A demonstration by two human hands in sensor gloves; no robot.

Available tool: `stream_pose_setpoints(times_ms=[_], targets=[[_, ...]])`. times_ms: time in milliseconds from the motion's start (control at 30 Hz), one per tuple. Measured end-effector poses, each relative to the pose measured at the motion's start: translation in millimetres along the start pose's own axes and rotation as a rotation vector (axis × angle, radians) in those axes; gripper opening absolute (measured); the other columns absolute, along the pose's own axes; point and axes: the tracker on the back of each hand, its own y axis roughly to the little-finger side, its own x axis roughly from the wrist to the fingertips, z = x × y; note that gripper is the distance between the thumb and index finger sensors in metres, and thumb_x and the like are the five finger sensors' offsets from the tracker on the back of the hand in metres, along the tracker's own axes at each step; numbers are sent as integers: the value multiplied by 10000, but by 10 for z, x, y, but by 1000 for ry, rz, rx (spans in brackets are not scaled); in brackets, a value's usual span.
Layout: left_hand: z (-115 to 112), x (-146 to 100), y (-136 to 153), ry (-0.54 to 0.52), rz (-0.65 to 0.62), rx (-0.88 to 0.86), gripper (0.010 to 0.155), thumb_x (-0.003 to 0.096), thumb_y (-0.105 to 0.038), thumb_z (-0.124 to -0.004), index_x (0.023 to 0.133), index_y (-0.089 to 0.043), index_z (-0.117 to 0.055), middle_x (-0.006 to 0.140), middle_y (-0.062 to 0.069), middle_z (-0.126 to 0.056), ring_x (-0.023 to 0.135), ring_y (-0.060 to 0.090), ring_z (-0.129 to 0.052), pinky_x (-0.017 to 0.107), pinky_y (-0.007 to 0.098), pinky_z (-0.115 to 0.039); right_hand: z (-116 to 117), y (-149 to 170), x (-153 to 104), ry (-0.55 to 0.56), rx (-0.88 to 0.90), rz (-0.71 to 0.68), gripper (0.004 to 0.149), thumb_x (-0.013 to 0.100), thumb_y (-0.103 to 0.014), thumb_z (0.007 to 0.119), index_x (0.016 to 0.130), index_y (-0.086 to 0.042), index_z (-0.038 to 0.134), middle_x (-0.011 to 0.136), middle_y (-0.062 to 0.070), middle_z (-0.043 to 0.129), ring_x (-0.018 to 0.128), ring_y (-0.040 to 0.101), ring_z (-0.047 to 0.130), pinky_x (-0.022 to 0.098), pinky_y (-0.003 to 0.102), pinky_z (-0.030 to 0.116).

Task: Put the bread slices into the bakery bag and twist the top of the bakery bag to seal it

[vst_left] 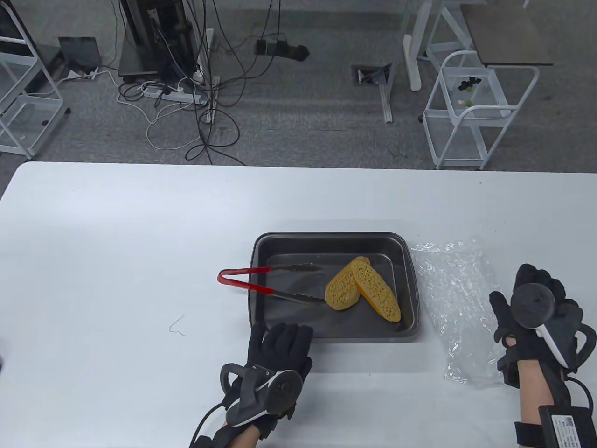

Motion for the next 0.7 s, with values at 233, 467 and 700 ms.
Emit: stream_pose_setpoints(times_ms=[233, 467, 700], targets=[[-12, 15, 0, 17, 2, 5, 605, 506, -499, -645, 1072, -301, -565, 1106, 45, -689, 1053, 337, -733, 838, 650, -414, 608, 225, 333, -202, -5, 98, 872, 471, -584, 766, 1107, -126, 384, 1173, 250, 337, 1074, 570, 392, 699, 734, 358], [-26, 31, -14, 40, -5, 5, 611, 498, -539, -657, 1059, -305, -588, 1105, 45, -692, 1050, 339, -740, 837, 651, -413, 1107, 330, 466, -362, -24, 156, 934, 462, -605, 770, 1103, -75, 345, 1148, 263, 100, 1073, 574, 205, 699, 736, 288], [-37, 44, -20, 56, -7, 0, 626, 494, -566, -661, 1059, -307, -589, 1108, 45, -688, 1053, 341, -735, 838, 651, -410, 1223, 340, 474, -323, 70, 146, 670, 505, -418, 818, 1019, -96, 534, 1160, 239, 251, 1078, 547, 297, 706, 717, 313]])
